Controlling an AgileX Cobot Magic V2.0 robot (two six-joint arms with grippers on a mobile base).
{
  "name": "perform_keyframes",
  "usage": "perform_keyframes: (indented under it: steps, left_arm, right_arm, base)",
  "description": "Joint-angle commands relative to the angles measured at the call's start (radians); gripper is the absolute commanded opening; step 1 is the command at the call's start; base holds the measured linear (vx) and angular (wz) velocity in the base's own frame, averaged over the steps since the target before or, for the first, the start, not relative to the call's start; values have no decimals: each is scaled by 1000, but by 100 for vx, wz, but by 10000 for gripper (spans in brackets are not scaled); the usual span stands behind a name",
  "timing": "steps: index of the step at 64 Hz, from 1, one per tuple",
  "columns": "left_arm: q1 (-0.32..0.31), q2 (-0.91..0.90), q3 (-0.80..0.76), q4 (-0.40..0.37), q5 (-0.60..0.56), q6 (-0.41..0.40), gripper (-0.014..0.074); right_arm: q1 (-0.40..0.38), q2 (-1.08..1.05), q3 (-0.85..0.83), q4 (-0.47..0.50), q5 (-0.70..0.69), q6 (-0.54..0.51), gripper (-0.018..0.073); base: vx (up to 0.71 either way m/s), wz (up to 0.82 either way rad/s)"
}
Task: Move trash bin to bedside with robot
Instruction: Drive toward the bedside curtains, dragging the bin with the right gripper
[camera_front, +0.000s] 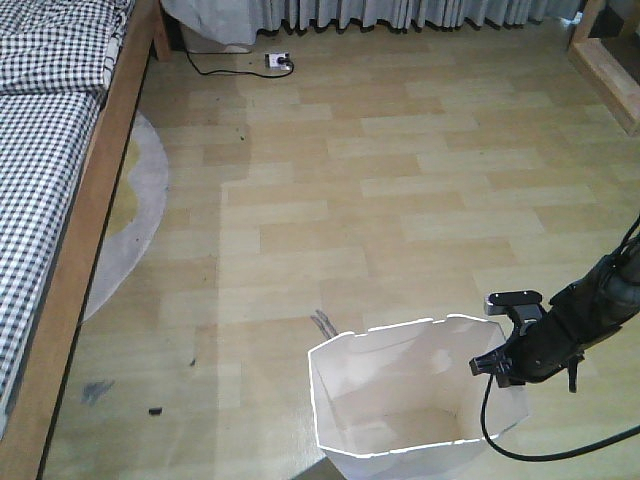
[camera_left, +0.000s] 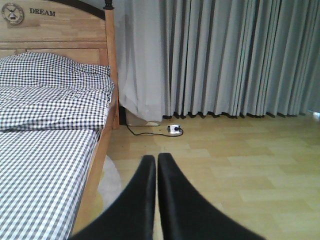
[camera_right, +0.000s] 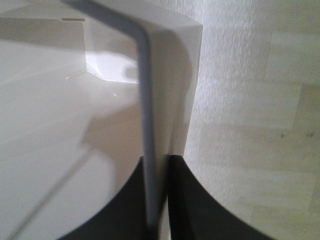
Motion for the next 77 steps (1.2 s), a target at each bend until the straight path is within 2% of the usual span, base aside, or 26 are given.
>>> perform_keyframes:
  steps: [1, 77]
  left_arm:
    - [2, -10, 29, -9, -67, -3, -6]
    - [2, -10, 29, -9, -67, -3, -6]
  right_arm:
    - [-4, -72, -8, 10, 93, -2, -3]
    - [-4, -72, -8, 10, 94, -2, -3]
  base:
    - [49, 1]
    - [48, 2]
